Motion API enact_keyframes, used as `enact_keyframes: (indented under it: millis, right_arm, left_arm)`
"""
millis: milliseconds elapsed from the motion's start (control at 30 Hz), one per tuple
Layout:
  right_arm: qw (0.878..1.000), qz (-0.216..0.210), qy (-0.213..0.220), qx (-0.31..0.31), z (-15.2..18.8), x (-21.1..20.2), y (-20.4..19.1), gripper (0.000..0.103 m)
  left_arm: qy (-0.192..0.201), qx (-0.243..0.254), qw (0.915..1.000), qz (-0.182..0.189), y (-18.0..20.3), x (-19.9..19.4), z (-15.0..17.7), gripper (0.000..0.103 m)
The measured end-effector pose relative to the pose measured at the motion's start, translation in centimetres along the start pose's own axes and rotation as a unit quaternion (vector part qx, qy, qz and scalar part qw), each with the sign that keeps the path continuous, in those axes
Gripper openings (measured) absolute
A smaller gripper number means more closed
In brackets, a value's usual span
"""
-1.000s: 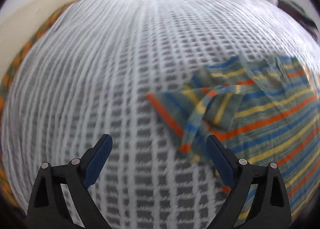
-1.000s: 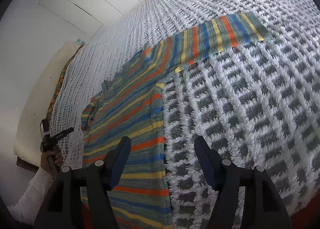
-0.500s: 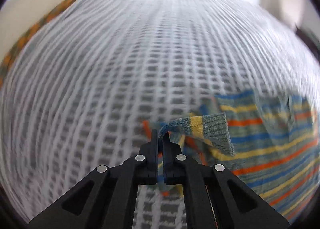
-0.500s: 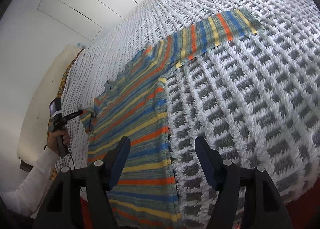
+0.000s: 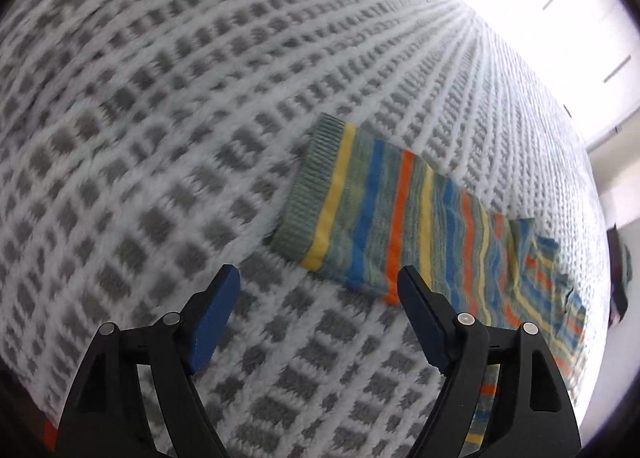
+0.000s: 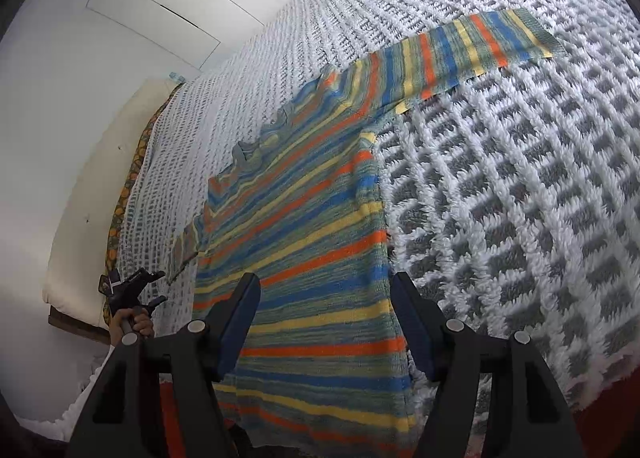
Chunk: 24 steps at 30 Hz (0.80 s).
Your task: Fold small clothes
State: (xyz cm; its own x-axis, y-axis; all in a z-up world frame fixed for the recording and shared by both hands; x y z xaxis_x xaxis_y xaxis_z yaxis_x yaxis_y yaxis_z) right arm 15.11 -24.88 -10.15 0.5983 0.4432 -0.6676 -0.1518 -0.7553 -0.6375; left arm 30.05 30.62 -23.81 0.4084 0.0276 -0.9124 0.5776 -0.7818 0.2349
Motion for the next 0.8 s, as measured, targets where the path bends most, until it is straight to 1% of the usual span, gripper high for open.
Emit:
enact_keyframes:
  millis: [33,100,133,200,233,267,300,333,367,467,500,533,600,667,700,733,767,800]
  right_arm:
    - [1.000,0.000,-0.002,0.000,0.1,0.0,-0.1,0.067]
    - [1.000,0.001,-0.003,-0.004,0.3,0.1,-0.5,0.067]
    - [1.000,0.001,-0.005,-0.006,0.4,0.2,-0.7,0.067]
    - [1.000,0.002,-0.008,-0.008,0.6,0.3,-1.0,0.067]
    - [1.000,0.003,-0.009,-0.008,0.7,0.3,-1.0,0.067]
    - [1.000,0.004,-0.010,-0.009,0.7,0.2,-1.0,0.067]
    - [1.000,0.006,-0.011,-0.010,0.8,0.3,-1.0,0.067]
    - [1.000,0.008,-0.012,-0.011,0.8,0.3,-1.0,0.067]
    - [1.000,0.010,-0.013,-0.011,0.9,0.4,-0.9,0.067]
    - [1.000,0.012,-0.012,-0.007,0.8,0.5,-0.5,0.067]
    - [1.000,0.014,-0.008,-0.006,0.9,0.4,-0.4,0.067]
    - [1.000,0.016,-0.006,-0.005,0.8,0.3,-0.2,0.067]
    - [1.000,0.017,-0.007,-0.002,0.9,0.3,0.1,0.067]
    - [1.000,0.019,-0.009,-0.006,0.8,0.2,0.3,0.067]
    - [1.000,0.018,-0.006,-0.009,0.7,0.0,0.3,0.067]
    - [1.000,0.018,-0.001,-0.012,0.5,-0.3,0.3,0.067]
    - [1.000,0.019,0.006,-0.015,0.3,-0.7,0.4,0.067]
    - [1.000,0.022,0.013,-0.018,0.0,-1.1,0.5,0.067]
  left_arm:
    - [-0.007,-0.003,0.9999,-0.008,0.1,0.5,-0.1,0.083]
    - [-0.021,-0.025,0.9993,-0.017,-0.6,1.8,-0.2,0.083]
    - [-0.023,-0.038,0.9989,-0.015,-0.8,2.1,-0.2,0.083]
    - [-0.016,-0.066,0.9977,-0.003,-1.3,2.5,-0.3,0.083]
    - [-0.004,-0.087,0.9961,0.012,-1.6,2.4,-0.6,0.072]
    - [0.005,-0.102,0.9944,0.028,-2.1,2.1,-0.8,0.054]
    - [0.000,-0.118,0.9916,0.054,-2.6,1.9,-0.8,0.001]
    - [-0.011,-0.137,0.9874,0.078,-2.8,2.2,-0.7,0.003]
    - [-0.004,-0.147,0.9860,0.079,-3.1,2.0,-0.6,0.003]
    - [0.016,-0.152,0.9867,0.056,-4.7,0.2,0.6,0.003]
    - [0.015,-0.148,0.9881,0.039,-5.0,-0.1,1.3,0.004]
    - [0.016,-0.141,0.9897,0.020,-5.3,-0.2,1.6,0.008]
    - [0.009,-0.126,0.9920,-0.002,-5.4,-1.0,2.5,0.019]
    - [-0.004,-0.110,0.9940,-0.004,-5.0,-1.7,2.9,0.035]
    - [-0.003,-0.096,0.9953,-0.009,-4.5,-2.7,3.3,0.054]
    - [0.008,-0.084,0.9963,-0.017,-4.1,-3.9,3.8,0.068]
    - [0.023,-0.073,0.9969,-0.021,-3.6,-5.2,4.3,0.072]
    - [0.043,-0.049,0.9977,-0.022,-2.7,-6.9,5.3,0.076]
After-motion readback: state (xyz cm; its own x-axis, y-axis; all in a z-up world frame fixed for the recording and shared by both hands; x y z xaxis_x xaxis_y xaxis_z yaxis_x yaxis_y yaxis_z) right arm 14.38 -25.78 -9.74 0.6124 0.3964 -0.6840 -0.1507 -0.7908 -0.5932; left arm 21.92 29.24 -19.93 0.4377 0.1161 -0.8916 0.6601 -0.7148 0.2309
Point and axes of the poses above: each gripper's, at about its wrist camera, not at the fingertips, and x roughly the way its jaws point, y to its right, z to its underside, the point moved 6 cm from there along x, roughly the way its jaws point, and after that the axes turned 3 degrees about -z, right-handed, at the moved point
